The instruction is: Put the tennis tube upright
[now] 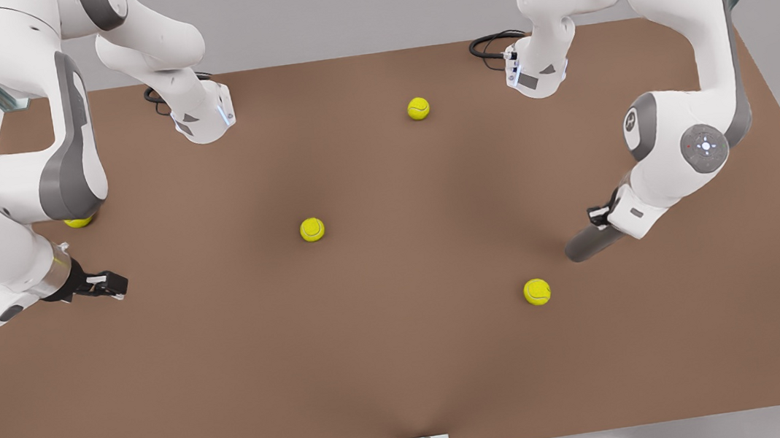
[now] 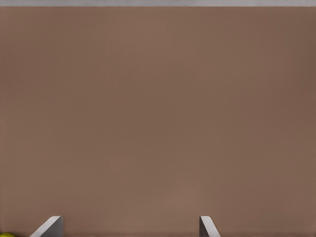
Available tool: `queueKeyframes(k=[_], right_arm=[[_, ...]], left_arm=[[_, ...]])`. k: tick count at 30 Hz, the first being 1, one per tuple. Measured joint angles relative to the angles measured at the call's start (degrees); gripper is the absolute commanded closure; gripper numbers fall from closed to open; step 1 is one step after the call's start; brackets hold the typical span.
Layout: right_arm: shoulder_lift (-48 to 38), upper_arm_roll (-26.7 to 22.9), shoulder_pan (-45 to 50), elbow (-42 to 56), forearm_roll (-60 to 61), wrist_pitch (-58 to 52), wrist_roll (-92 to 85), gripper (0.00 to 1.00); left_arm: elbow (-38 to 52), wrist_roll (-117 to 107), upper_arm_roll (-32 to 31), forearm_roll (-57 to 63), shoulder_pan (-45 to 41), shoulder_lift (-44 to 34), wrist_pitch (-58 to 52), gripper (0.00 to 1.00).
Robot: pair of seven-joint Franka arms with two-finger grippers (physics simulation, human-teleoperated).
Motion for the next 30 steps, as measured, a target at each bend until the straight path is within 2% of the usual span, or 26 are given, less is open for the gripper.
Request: queueKeyframes(k=[14, 15, 16, 17, 30], right_arm=[[0.0, 0.0, 0.0, 0.0, 0.0, 0.0, -0.2, 0.00], [0.0, 0.0, 0.0, 0.0, 0.0, 0.0, -0.2, 0.00], [0.0, 0.0, 0.0, 0.0, 0.0, 0.0, -0.2, 0.00], [0.0, 0.0, 0.0, 0.0, 0.0, 0.0, -0.2, 0.00], [0.0, 0.0, -0.1, 0.2, 0.1, 0.0, -0.2, 0.00]], left_arm=[[0.0, -3.4, -0.1, 1.1, 0.1, 2.8, 2.1, 0.79], [0.0, -3.2, -0.1, 1.1, 0.1, 2.9, 2.1, 0.58], [0.0, -3.2, -0.1, 1.0, 0.1, 3.1, 2.1, 0.09], [0.0, -3.1, -0.1, 0.9, 0.0, 3.1, 2.2, 0.00], [2.4, -3.2, -0.1, 0.7, 0.0, 3.0, 1.7, 0.00]])
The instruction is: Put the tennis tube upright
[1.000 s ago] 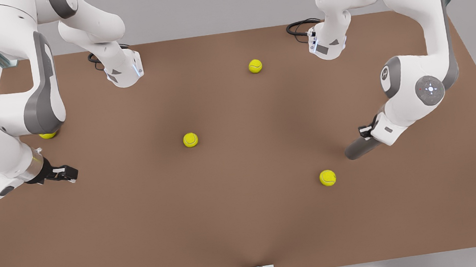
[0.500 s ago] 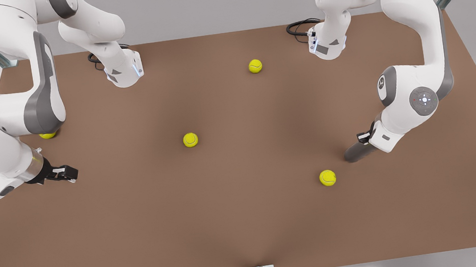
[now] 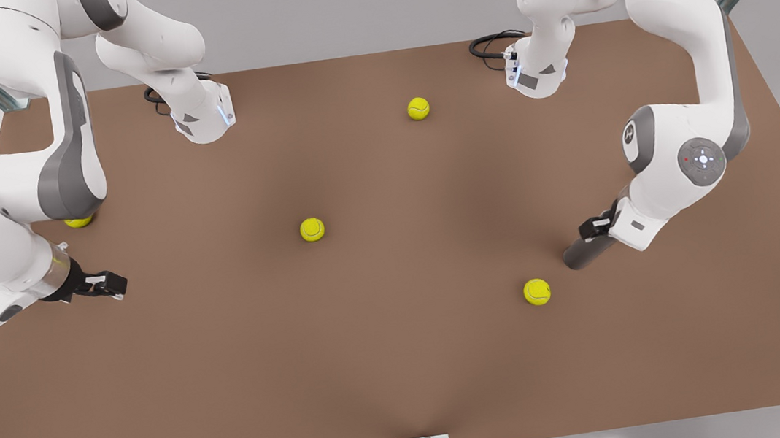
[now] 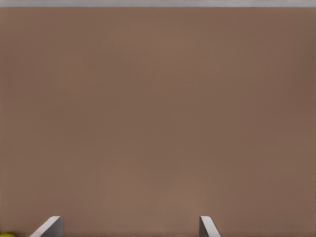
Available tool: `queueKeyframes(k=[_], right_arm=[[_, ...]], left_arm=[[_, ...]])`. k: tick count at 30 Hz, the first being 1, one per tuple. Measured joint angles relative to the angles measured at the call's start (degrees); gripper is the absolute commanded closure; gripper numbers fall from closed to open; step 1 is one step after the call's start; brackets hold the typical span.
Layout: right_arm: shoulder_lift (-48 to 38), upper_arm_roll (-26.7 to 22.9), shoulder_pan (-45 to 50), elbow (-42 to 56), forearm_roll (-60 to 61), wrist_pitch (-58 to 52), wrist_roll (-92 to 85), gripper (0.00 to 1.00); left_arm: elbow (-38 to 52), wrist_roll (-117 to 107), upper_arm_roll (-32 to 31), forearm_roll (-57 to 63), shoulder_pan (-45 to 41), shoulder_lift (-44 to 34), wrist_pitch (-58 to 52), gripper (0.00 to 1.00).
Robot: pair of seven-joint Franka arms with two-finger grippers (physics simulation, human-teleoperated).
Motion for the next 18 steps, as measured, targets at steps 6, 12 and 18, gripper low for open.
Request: queueKeyframes(k=[6, 12, 18], right_arm=[[0.0, 0.0, 0.0, 0.0, 0.0, 0.0, 0.0, 0.00], [0.0, -0.1, -0.8, 0.4, -0.4, 0.1, -0.2, 0.00], [0.0, -0.4, -1.9, 2.9, -1.1, 0.5, -8.0, 0.00]], left_arm=[[7.9, 0.4, 0.0, 0.0, 0.1, -0.1, -12.5, 0.00], [18.0, 5.6, 0.0, 0.1, 1.1, -2.8, -27.5, 0.00], [17.3, 5.6, 0.0, 1.2, 0.9, -5.2, -27.5, 0.00]])
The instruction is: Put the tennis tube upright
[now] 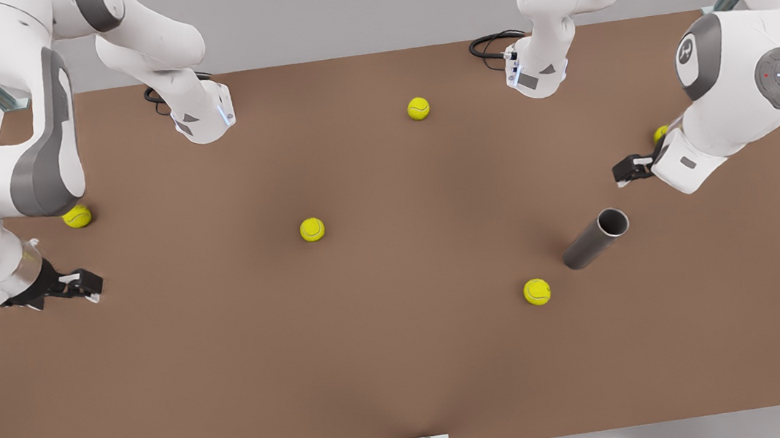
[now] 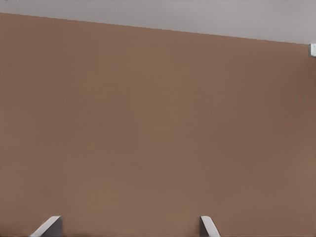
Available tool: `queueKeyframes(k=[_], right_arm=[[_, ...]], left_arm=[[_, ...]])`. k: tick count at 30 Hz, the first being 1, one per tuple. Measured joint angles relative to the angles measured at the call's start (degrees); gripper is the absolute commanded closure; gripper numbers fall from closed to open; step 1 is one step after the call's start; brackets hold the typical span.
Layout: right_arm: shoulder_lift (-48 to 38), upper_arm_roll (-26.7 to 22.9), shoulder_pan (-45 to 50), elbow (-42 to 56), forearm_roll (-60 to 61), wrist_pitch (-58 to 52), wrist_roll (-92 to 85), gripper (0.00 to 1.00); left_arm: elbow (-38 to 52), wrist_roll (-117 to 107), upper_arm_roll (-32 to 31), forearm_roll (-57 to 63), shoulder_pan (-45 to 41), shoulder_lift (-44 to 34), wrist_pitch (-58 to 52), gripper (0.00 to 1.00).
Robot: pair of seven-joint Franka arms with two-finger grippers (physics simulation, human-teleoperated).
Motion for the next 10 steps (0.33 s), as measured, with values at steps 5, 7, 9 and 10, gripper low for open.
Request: queueKeyframes(k=[5, 7, 9, 10], right_arm=[[0.0, 0.0, 0.4, 0.0, 0.0, 0.0, 0.3, 0.00], [0.0, 0.1, 0.7, 0.0, 0.1, 0.0, 0.2, 0.00], [0.0, 0.1, 0.9, 0.0, 0.1, 0.0, -0.1, 0.00], [0.0, 0.1, 0.4, 0.0, 0.4, 0.0, -0.1, 0.00]], left_arm=[[-0.1, 0.1, 0.0, 0.3, 0.0, 0.2, 0.0, 0.00], [-0.2, 0.1, 0.0, 0.3, 0.1, 0.2, 0.0, 0.00], [-0.2, 0.1, 0.0, 0.4, 0.1, 0.3, 0.0, 0.00], [-0.2, 0.1, 0.0, 0.4, 0.1, 0.3, 0.0, 0.00]])
